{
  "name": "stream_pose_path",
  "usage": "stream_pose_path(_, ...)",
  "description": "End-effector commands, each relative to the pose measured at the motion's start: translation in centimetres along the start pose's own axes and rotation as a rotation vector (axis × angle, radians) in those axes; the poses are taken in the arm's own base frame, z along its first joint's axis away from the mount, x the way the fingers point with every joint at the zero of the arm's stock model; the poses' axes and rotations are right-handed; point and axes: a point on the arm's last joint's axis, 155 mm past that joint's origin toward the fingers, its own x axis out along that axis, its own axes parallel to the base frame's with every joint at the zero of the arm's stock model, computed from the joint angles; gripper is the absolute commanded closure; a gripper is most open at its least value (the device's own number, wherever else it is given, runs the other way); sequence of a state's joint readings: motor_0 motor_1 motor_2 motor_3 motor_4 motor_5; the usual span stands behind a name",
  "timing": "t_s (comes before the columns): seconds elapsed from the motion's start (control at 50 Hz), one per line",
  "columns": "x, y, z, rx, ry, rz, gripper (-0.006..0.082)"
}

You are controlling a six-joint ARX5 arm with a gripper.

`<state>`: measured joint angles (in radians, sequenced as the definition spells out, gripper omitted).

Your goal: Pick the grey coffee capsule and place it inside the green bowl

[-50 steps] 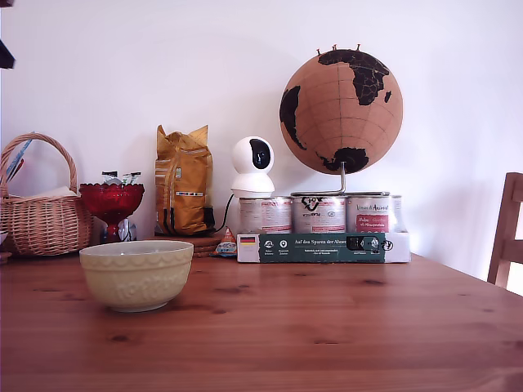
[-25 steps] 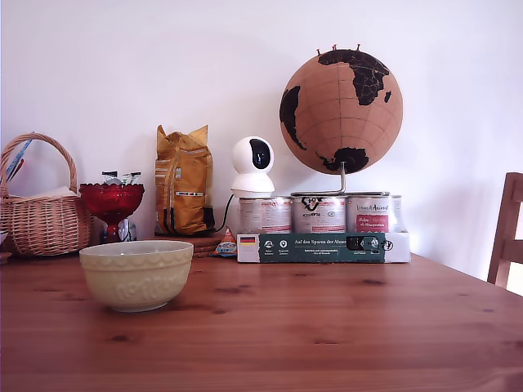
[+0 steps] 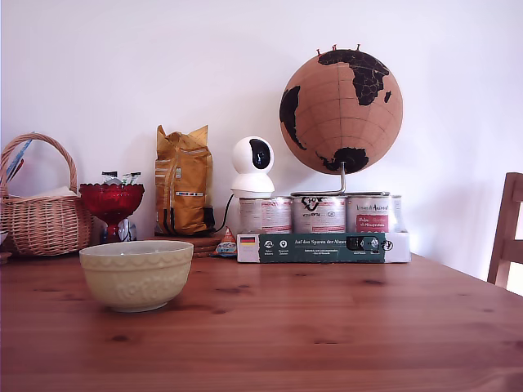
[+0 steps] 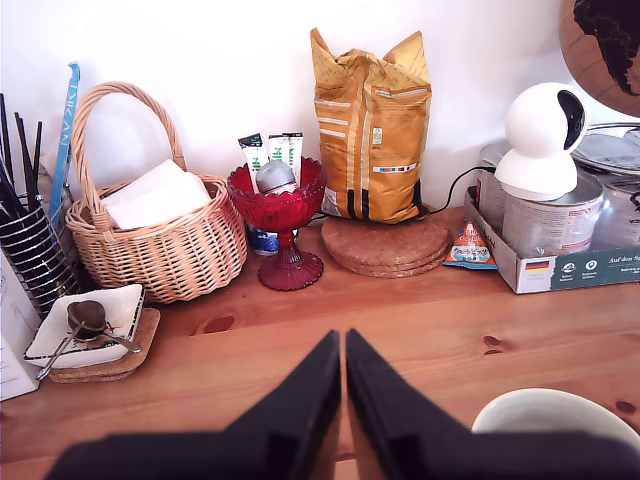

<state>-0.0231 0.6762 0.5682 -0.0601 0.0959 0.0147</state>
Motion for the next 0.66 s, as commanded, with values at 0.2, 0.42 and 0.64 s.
stream_pose_path(0.2,-0.5,0.1,1.0,-0.012,-0.043,0.003,0.0791)
stream_pose_path(0.42,-0.5,0.1,1.4,-0.012,-0.059,0.003,0.0791)
stream_pose_path(0.64,-0.5,0.1,1.4,-0.012,-0.059,0.003,0.0791)
